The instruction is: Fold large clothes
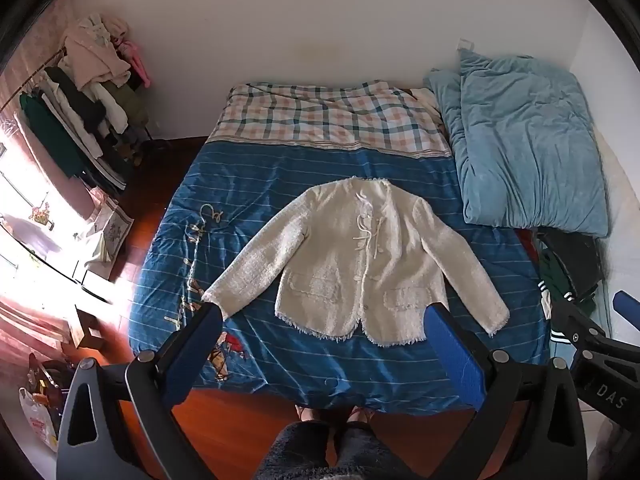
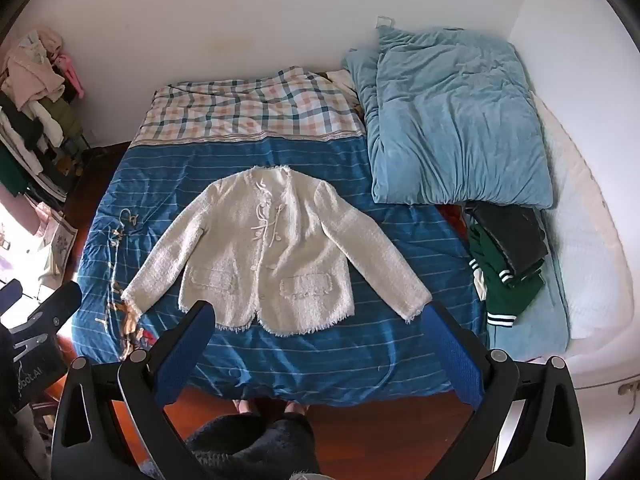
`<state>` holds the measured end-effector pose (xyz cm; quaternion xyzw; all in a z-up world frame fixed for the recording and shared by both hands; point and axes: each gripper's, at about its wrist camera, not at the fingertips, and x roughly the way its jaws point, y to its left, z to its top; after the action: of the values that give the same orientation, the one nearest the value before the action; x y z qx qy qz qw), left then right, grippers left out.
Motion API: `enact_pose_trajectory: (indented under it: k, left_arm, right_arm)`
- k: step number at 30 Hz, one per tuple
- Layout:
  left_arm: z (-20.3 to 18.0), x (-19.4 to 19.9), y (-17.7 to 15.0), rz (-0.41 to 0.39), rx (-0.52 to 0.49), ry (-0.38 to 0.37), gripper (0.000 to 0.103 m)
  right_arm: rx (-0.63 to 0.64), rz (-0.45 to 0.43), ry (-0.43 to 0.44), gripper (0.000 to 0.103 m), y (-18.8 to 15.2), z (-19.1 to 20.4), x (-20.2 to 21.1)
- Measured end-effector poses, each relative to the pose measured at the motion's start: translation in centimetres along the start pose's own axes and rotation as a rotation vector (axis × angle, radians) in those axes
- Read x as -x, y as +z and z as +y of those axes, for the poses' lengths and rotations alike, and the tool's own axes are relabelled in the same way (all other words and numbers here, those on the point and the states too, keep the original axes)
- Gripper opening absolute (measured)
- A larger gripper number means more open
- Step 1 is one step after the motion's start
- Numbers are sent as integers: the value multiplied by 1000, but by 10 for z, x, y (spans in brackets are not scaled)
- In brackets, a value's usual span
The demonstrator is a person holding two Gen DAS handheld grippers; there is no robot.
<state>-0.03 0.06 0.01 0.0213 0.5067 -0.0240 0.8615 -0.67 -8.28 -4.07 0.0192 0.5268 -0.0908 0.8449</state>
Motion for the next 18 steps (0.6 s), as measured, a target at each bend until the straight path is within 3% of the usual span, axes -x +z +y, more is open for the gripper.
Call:
enact_pose_trajectory:
  k: [18]
  left_arm:
    - [-10, 5, 5, 3, -4, -8, 103]
  right_arm:
    - [3, 0, -2, 103, 2, 2, 3]
